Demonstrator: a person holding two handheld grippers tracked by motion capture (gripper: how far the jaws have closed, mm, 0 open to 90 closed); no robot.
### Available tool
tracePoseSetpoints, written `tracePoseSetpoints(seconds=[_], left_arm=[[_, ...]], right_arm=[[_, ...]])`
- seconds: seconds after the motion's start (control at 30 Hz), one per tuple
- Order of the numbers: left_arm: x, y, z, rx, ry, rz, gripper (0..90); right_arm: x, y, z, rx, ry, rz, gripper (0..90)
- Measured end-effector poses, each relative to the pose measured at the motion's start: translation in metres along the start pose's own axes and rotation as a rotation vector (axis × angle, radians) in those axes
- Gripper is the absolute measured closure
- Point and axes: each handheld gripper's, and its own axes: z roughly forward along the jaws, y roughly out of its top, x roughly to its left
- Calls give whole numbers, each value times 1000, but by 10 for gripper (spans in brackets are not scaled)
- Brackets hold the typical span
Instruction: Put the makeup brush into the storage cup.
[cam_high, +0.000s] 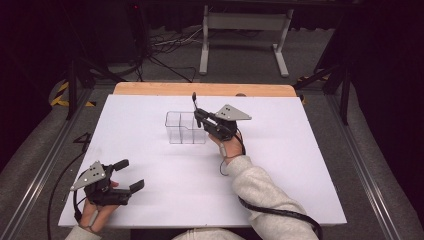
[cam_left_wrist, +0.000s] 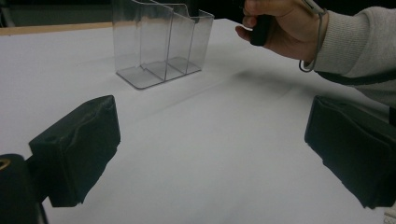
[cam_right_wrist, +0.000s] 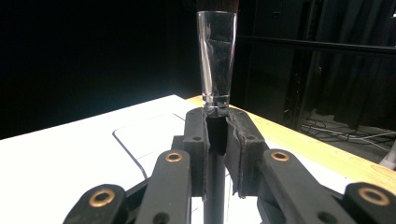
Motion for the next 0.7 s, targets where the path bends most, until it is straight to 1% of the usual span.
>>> tracePoseSetpoints(seconds=[0.1, 0.17, 0.7], left_arm=[[0, 0, 0, 1, -1, 0, 42], [0, 0, 0, 0, 0, -2, 43], [0, 0, 1, 3, 1, -6, 42]], right_arm=[[0, -1, 0, 4, 1, 1, 793], [0, -2, 0, 11, -1, -6, 793], [0, -12, -3, 39, -4, 5, 793]])
